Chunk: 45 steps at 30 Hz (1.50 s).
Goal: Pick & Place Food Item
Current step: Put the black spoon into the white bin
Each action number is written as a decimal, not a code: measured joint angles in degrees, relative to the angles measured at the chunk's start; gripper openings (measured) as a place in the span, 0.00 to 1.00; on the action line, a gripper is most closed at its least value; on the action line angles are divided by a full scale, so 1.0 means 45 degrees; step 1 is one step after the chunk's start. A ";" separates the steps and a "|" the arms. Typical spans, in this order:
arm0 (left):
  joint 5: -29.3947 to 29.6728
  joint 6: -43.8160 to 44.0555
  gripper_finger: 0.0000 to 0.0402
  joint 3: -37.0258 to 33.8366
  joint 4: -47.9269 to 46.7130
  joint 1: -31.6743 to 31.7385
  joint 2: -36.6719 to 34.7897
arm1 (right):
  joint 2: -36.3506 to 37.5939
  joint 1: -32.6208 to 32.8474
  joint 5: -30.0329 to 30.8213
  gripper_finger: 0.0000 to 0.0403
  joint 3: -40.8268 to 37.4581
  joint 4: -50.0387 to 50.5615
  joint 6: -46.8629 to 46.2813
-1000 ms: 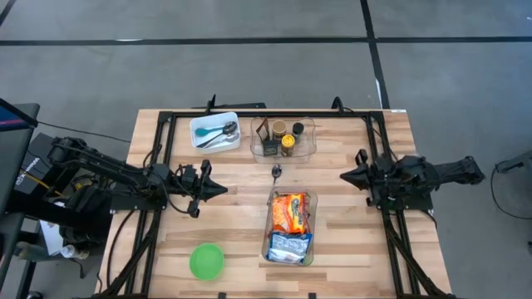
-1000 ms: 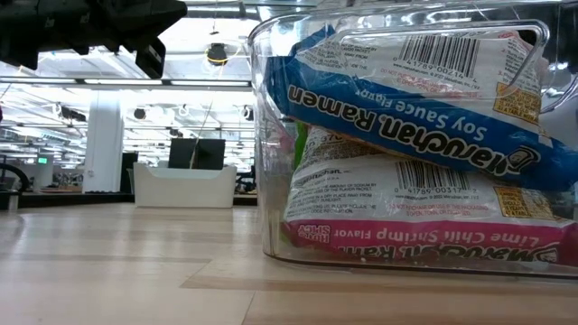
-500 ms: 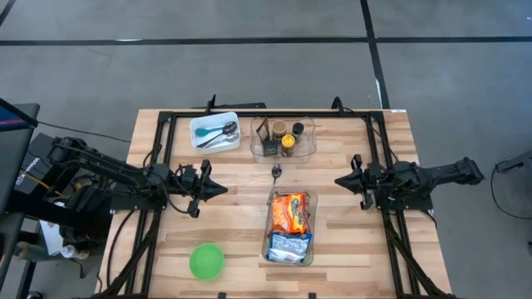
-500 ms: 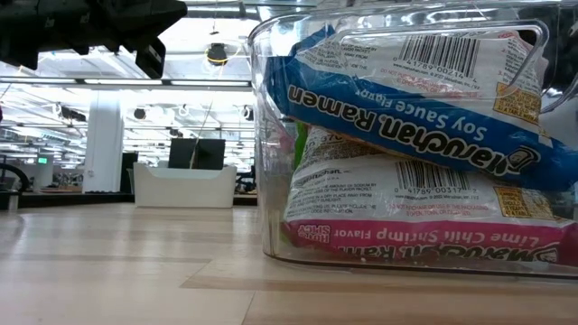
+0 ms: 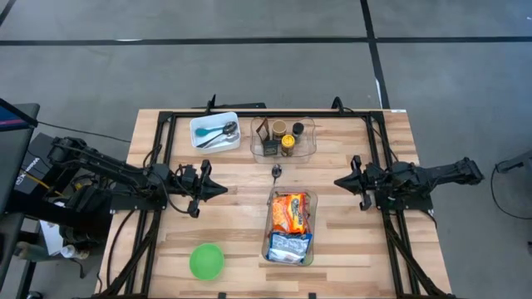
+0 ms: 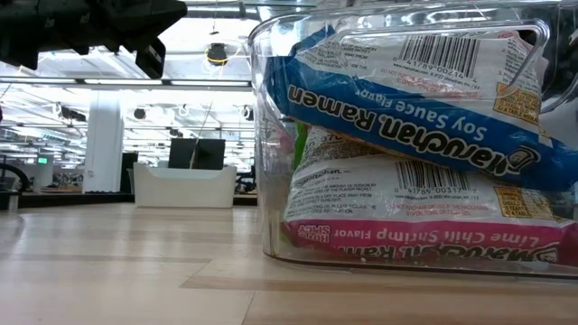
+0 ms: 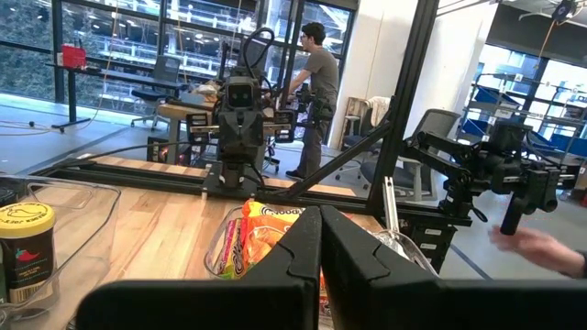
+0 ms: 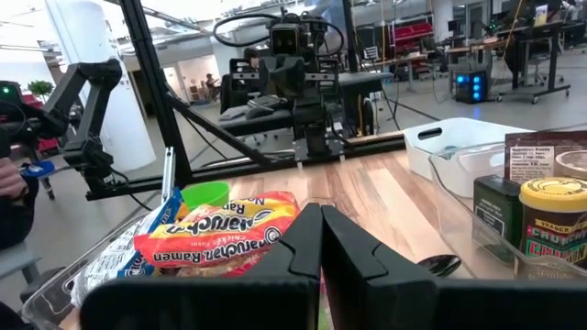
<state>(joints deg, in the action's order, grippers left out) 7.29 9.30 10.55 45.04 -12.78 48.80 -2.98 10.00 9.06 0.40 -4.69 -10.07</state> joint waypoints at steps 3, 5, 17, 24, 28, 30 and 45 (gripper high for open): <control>0.0000 -0.0005 0.00 0.0000 0.0000 -0.0003 0.0000 | 0.0000 0.0000 0.0000 0.00 -0.0005 0.0000 0.0000; 0.0000 -0.0251 0.00 0.0000 0.0067 -0.0002 0.0000 | 0.0000 0.0000 0.0000 0.00 -0.0005 0.0000 0.0000; 0.0007 -0.4074 0.00 0.0000 0.2221 0.0553 0.0000 | 0.0000 0.0000 0.0000 0.00 -0.0010 -0.0005 0.0000; 0.0010 -0.4017 0.00 0.0000 0.1119 0.1306 0.0000 | 0.0000 0.0000 0.0000 0.00 -0.0019 -0.0005 0.0000; 0.0009 -0.3977 0.00 0.0000 -0.0172 0.1698 0.0001 | 0.0000 0.0000 0.0000 0.00 -0.0019 -0.0005 0.0000; 0.0010 -0.3944 0.00 0.0000 -0.0624 0.1891 0.0001 | 0.0000 0.0000 0.0000 0.00 -0.0021 -0.0005 0.0000; 0.0005 -0.2533 0.00 0.0039 -0.1456 0.2444 0.0005 | 0.0000 0.0000 0.0000 0.00 -0.0024 -0.0010 0.0000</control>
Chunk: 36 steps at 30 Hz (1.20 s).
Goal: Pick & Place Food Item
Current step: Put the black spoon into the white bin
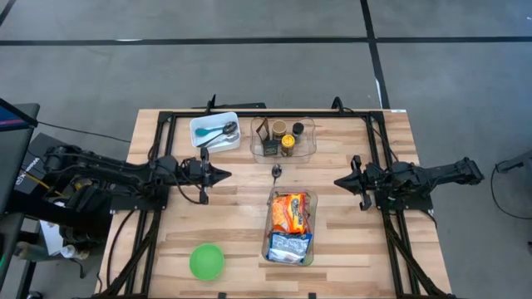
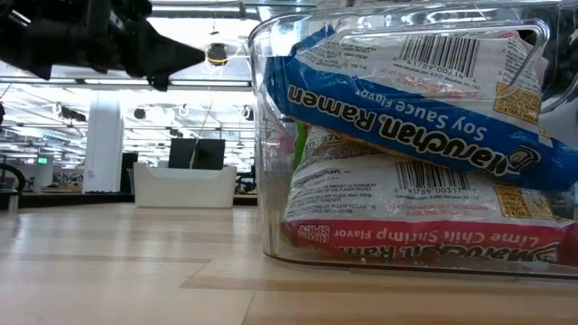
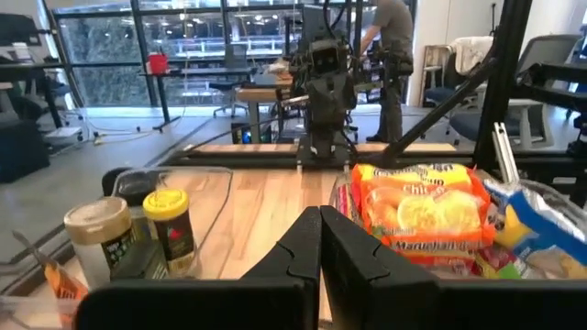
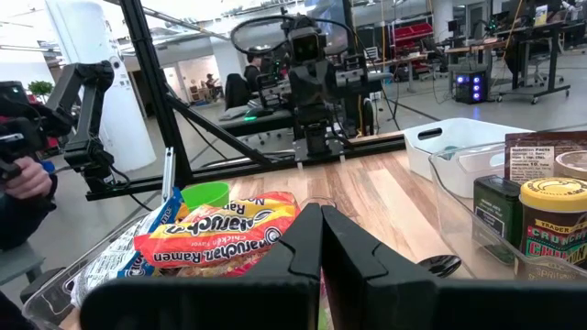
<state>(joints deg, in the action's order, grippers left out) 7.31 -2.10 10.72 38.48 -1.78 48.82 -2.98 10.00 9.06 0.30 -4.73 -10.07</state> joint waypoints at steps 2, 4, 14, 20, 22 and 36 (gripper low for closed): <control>0.0000 0.0002 0.00 0.0286 -0.0039 0.0000 0.0005 | 0.0000 0.0000 0.0000 0.00 0.0000 0.0000 0.0000; 0.0000 -0.0099 0.00 0.0665 -0.0035 0.0000 0.0005 | 0.0000 0.0000 0.0000 0.00 0.0000 0.0000 0.0000; 0.0000 -0.1876 0.00 0.3139 -0.0034 0.0000 0.0005 | 0.0000 -0.0001 0.0000 0.00 -0.0005 0.0000 0.0000; -0.0014 -0.2216 0.00 0.4878 -0.0012 0.0283 0.0000 | 0.0000 0.0000 0.0000 0.00 -0.0005 0.0000 0.0000; -0.0005 -0.2217 0.00 0.5350 -0.0015 0.0535 -0.0005 | 0.0000 -0.0004 0.0000 0.00 -0.0005 0.0000 0.0000; -0.0013 -0.1198 0.00 0.7367 -0.1932 0.1866 0.1362 | 0.0000 -0.0005 0.0000 0.00 -0.0005 0.0000 0.0000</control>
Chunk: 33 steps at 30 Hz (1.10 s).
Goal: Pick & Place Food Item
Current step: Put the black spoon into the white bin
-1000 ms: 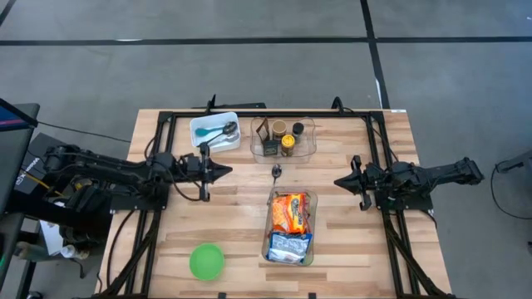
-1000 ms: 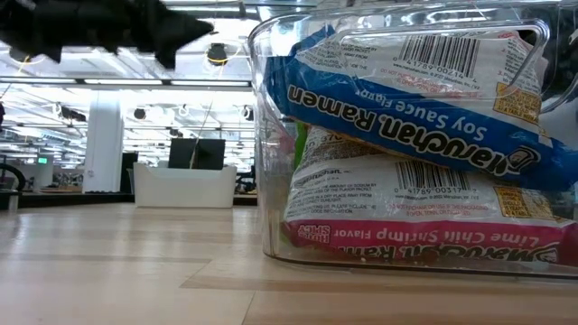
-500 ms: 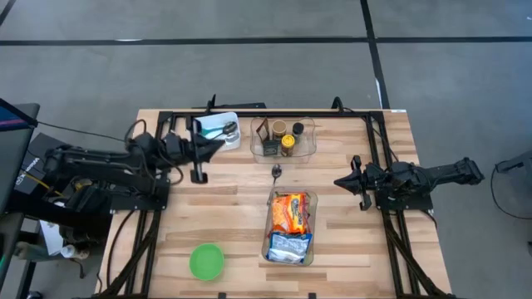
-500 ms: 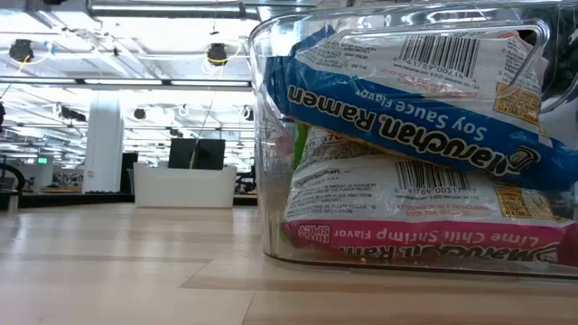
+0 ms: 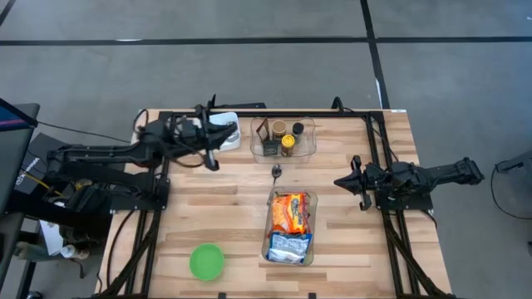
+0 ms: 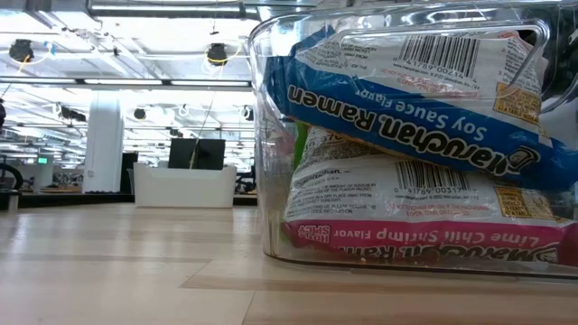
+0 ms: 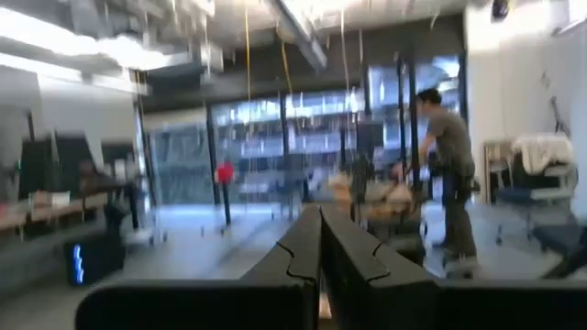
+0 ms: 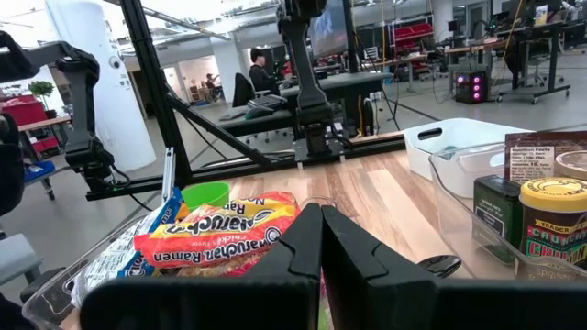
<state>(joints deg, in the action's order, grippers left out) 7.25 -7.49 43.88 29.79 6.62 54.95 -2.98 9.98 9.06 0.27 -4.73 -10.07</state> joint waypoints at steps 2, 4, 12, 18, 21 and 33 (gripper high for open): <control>0.0008 0.0245 0.00 0.0298 -0.0478 0.0157 0.0547 | 0.0000 0.0000 0.0000 0.00 0.0000 0.0000 0.0000; 0.0008 0.0576 0.00 0.0629 -0.0951 0.0334 0.1095 | 0.0000 0.0000 -0.0002 0.00 0.0000 0.0000 0.0000; 0.0009 0.2575 0.00 0.2197 -0.3024 0.0810 0.3229 | 0.0000 0.0000 0.0000 0.00 0.0000 0.0000 0.0000; 0.0002 0.3700 0.00 0.3303 -0.4737 0.0758 0.4348 | -0.0002 0.0001 0.0000 0.00 0.0000 -0.0002 0.0000; -0.0007 0.4210 0.00 0.3615 -0.4930 0.0752 0.4765 | 0.0000 0.0000 0.0000 0.00 0.0000 -0.0005 0.0000; -0.0012 0.4543 0.00 0.4110 -0.4878 0.0752 0.5579 | 0.0000 0.0003 0.0000 0.00 0.0000 -0.0005 -0.0001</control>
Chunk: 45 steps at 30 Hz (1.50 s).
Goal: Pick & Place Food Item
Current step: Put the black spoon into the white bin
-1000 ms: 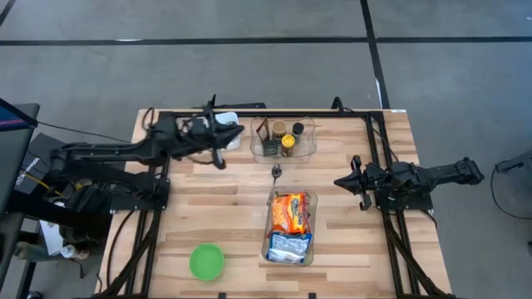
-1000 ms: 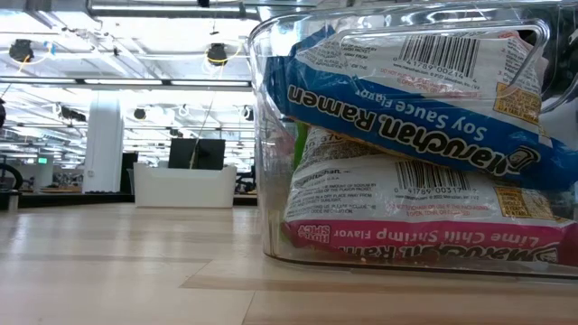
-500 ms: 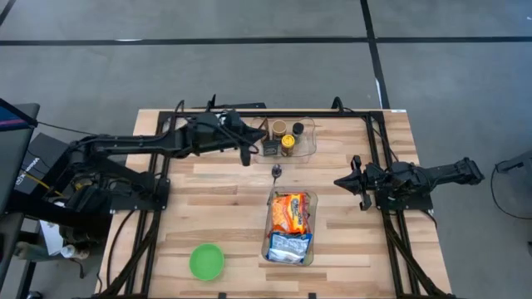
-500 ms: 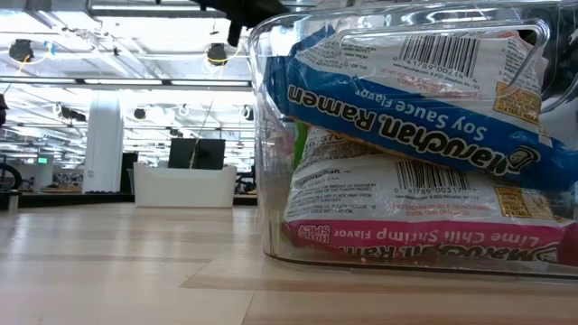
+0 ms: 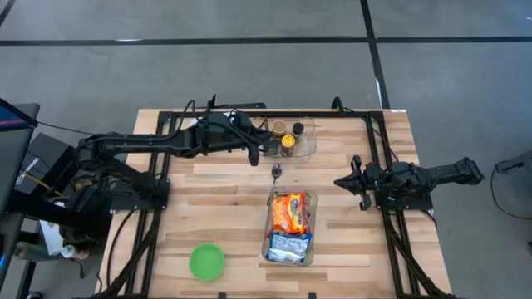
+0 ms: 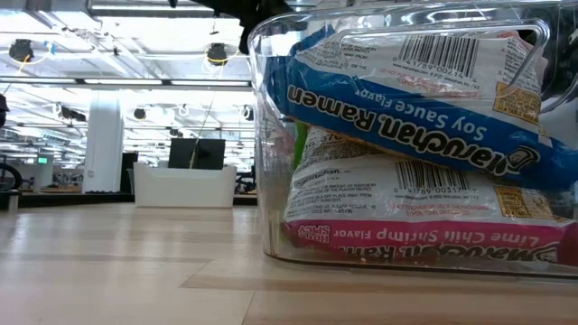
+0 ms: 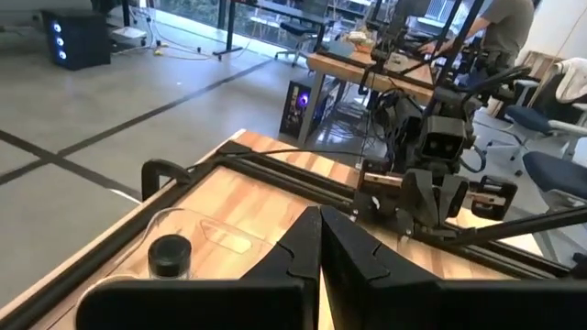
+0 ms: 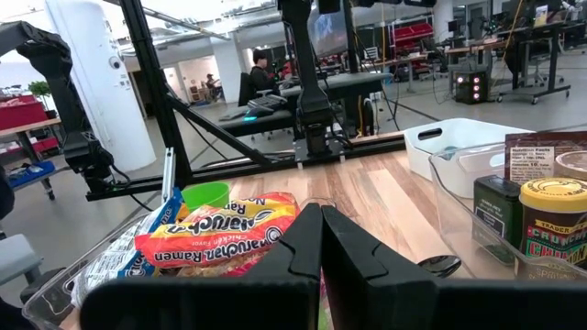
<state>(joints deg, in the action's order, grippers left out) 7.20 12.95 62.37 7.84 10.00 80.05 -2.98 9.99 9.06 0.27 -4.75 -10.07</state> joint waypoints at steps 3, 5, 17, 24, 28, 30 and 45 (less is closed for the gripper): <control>0.0000 0.0409 0.00 0.0000 0.0315 0.0000 0.0005 | 0.0000 -0.0003 0.0000 0.00 0.0000 0.0000 0.0001; 0.0000 0.0615 0.00 0.0000 0.0912 0.0000 0.0005 | 0.0000 0.0001 0.0000 0.00 0.0000 0.0005 0.0001; 0.0004 0.0549 0.00 0.0000 0.5271 0.0010 0.0004 | -0.0002 -0.0002 -0.0002 0.00 -0.0003 0.0005 0.0001; 0.0001 0.0534 0.00 -0.0006 0.4626 0.0010 0.0074 | -0.0002 -0.0003 -0.0005 0.00 0.0000 0.0005 0.0001; 0.0000 0.0534 0.00 -0.0019 0.3226 0.0010 0.0084 | 0.0000 0.0000 -0.0003 0.00 0.0000 0.0005 0.0001; 0.0000 0.0600 0.00 -0.0022 0.2165 0.0010 0.0086 | 0.0000 -0.0002 -0.0005 0.00 0.0000 0.0005 0.0001; 0.0010 0.1564 0.00 -0.0783 -0.2946 -0.0206 0.0087 | -0.0002 -0.0002 -0.0005 0.00 -0.0002 0.0005 0.0001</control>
<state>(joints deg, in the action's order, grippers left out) 7.25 19.99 58.84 -5.42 9.07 80.44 -2.99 9.99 9.04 0.27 -4.73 -10.07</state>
